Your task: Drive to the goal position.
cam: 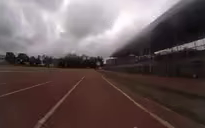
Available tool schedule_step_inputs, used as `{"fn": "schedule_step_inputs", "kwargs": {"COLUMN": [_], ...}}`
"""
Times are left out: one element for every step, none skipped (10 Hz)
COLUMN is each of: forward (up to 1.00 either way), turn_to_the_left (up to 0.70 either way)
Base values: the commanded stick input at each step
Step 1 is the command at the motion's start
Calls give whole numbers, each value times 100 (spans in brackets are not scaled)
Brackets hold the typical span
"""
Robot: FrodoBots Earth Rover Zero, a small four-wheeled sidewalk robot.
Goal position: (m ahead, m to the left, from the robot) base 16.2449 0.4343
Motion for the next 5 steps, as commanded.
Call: {"fn": "schedule_step_inputs", "kwargs": {"forward": [70, 70, 70, 70, 70], "turn_to_the_left": [0, 0, 0, 0, 0]}}
